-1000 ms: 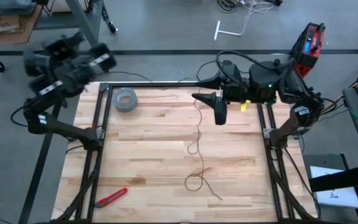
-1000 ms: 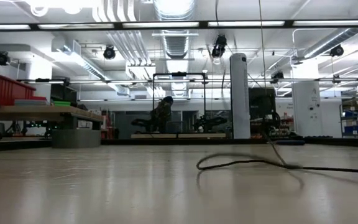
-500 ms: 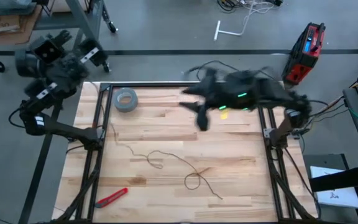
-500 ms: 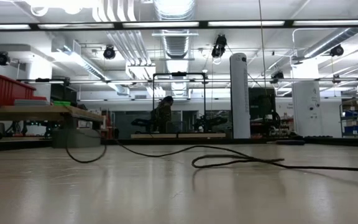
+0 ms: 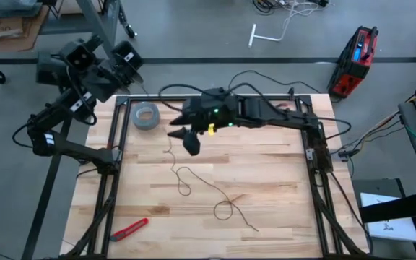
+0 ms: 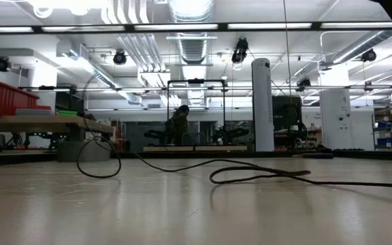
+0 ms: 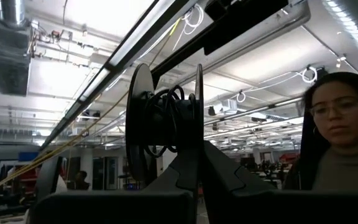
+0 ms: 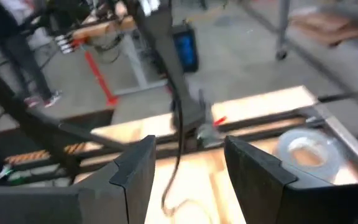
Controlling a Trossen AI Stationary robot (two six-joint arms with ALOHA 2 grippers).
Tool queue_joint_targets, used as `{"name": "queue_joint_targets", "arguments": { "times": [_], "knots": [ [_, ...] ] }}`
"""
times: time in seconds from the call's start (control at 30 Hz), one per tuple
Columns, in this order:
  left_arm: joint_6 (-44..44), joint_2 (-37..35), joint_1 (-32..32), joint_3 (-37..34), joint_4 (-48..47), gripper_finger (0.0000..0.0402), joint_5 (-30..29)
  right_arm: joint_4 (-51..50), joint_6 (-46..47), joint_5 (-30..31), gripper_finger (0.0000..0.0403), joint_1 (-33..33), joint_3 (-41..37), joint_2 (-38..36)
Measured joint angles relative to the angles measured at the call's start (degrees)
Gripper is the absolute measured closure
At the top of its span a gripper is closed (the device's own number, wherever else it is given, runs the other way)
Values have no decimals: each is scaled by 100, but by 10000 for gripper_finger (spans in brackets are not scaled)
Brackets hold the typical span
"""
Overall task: Coil cords
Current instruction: Coil the black wire on the black spool
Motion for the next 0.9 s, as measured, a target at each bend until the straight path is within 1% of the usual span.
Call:
{"name": "queue_joint_targets", "arguments": {
  "times": [0.07,0.23,0.33,0.4,0.47,0.63,0.7,0.8,0.87,0.9],
  "knots": [
    [0,-13,0,0,4,401,1,129,125,-392,217,-4,-1,94],
    [4,-24,0,0,-14,401,2,447,229,-525,217,12,10,294],
    [74,-11,0,0,-24,401,2,894,477,-975,217,11,10,462],
    [88,-11,0,0,-26,401,-36,1136,588,-1164,217,22,10,525],
    [136,11,2,0,-3,401,-146,1305,601,-1170,217,35,13,567],
    [232,28,2,0,-38,401,-188,1345,627,-1126,218,27,-1,709],
    [232,26,2,0,-37,401,-188,1410,616,-1012,222,12,0,697],
    [232,26,2,0,-50,401,-201,1433,465,-971,244,5,13,635],
    [232,24,2,0,-54,401,-203,1457,350,-880,279,10,13,615],
    [233,23,4,0,-56,401,-203,1386,297,-829,304,14,9,577]
  ]
}}
